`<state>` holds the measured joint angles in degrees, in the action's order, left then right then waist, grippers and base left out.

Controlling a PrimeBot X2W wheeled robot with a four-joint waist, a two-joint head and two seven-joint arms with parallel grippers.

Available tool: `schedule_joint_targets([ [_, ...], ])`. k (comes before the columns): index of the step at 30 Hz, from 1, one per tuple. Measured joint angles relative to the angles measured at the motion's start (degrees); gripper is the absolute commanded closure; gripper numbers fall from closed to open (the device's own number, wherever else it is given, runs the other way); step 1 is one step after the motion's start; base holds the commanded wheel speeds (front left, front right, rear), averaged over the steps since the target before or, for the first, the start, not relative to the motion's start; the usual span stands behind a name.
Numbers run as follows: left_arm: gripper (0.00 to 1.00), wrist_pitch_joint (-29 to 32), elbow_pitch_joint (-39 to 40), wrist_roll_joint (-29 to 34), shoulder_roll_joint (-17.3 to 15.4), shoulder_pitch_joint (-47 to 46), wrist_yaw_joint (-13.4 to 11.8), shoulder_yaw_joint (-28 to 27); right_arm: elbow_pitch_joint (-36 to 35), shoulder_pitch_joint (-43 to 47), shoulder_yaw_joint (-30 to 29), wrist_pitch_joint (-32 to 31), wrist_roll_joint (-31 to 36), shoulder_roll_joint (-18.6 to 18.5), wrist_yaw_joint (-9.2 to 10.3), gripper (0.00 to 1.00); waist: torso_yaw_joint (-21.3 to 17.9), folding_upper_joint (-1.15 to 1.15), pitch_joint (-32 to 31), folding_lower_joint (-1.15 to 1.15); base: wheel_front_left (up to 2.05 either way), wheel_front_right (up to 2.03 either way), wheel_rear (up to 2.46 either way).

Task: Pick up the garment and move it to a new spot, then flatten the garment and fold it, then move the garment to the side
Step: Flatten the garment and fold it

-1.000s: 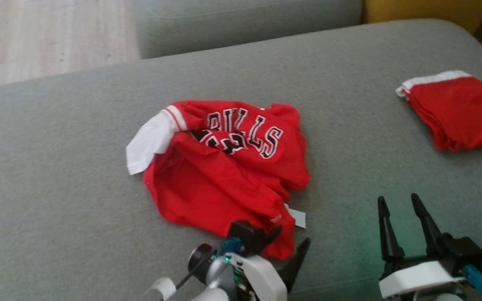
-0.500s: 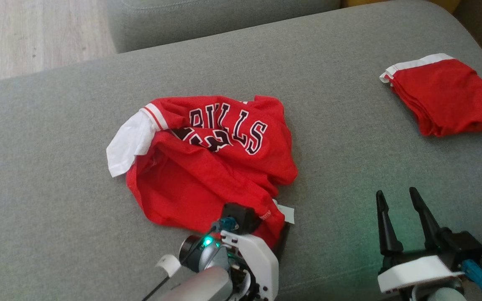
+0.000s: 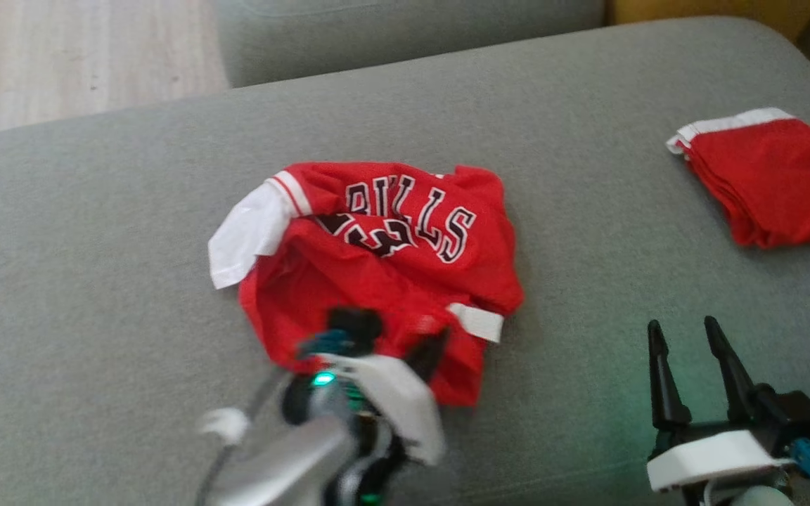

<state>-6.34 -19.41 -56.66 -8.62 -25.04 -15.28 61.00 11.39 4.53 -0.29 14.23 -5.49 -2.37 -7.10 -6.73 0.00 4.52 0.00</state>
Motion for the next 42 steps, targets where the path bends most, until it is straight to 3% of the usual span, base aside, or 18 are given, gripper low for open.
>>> schedule_joint_targets([
  [5, 1.00, 1.6, 12.1, -3.2, -14.3, 8.3, -5.0, -4.9, -0.1, 2.4, -0.2, 0.1, -0.2, 0.0, 0.00, 0.00, 2.8, 0.00, -1.4, 0.00, 0.00, 0.00, 0.00],
  [6, 1.00, 1.6, 12.1, -3.2, -14.3, 8.3, -5.0, -4.9, -0.1, 2.4, -0.2, 0.1, -0.2, 0.0, 0.00, 0.00, 2.8, 0.00, -1.4, 0.00, 0.00, 0.00, 0.00],
  [10, 1.00, 2.3, 18.4, -6.7, -22.0, 15.6, -8.7, -8.8, -0.1, 2.7, 0.0, 0.1, -0.6, 0.0, 0.00, 0.00, 5.4, 0.00, -2.2, 0.00, 0.00, 0.00, 0.00],
  [13, 1.00, 2.0, 20.0, -8.9, -25.0, 18.5, -10.6, -11.6, -0.1, 2.7, 0.2, 0.1, -0.6, 0.0, 0.00, 0.00, 7.2, 0.00, -2.7, 0.00, 0.00, 0.00, 0.00],
  [17, 1.00, 0.5, 19.8, -10.1, -25.9, 20.9, -11.5, -13.0, -0.1, 2.8, 0.2, 0.1, -0.6, 0.0, 0.00, 0.00, 8.9, 0.00, -3.2, 0.00, 0.00, 0.00, 0.00],
  [18, 0.88, 0.3, 19.3, -10.3, -25.8, 21.4, -11.6, -13.0, 0.0, 2.8, 0.3, 0.1, -0.6, 0.0, 0.00, 0.00, 9.1, 0.00, -3.2, 0.00, 0.00, 0.00, 0.00],
  [19, 0.59, 0.2, 18.6, -10.1, -25.7, 21.8, -11.9, -12.8, 0.0, 2.8, 0.3, 0.1, -0.6, 0.0, 0.00, 0.00, 9.3, 0.00, -3.2, 0.00, 0.00, 0.00, 0.00],
  [20, 0.04, -0.1, 17.8, -10.1, -25.5, 22.1, -12.1, -12.7, 0.1, 2.8, 0.4, 0.1, -0.6, 0.0, 0.00, 0.00, 9.4, 0.00, -3.2, 0.00, 0.00, 0.00, 0.00],
  [21, 0.00, -0.4, 17.0, -10.0, -25.3, 22.4, -12.6, -12.6, 0.2, 2.8, 0.5, 0.1, -0.6, 0.0, 0.00, 0.00, 9.4, 0.00, -3.3, 0.00, 0.00, 0.00, 0.00],
  [27, 0.00, -2.9, 17.1, -8.7, -25.1, 24.2, -16.0, -12.8, 0.5, 2.8, 0.6, 0.1, -0.6, 0.0, 0.00, 0.00, 8.9, 0.00, -3.8, 0.00, 0.00, 0.00, 0.00],
  [35, 0.00, -1.2, 23.4, -4.3, -26.2, 25.4, -22.2, -9.1, 0.5, 2.9, 0.6, 0.1, -0.6, 0.0, 0.00, 0.00, 8.1, 0.00, -3.6, 0.00, 0.00, 0.00, 0.00],
  [42, 0.00, -0.8, 20.0, -2.5, -23.5, 22.4, -24.1, -8.1, 0.6, 2.9, 1.6, 0.1, -0.6, 0.0, 0.00, 0.00, 6.3, 0.00, -3.2, 0.00, 0.00, 0.00, 0.00],
])
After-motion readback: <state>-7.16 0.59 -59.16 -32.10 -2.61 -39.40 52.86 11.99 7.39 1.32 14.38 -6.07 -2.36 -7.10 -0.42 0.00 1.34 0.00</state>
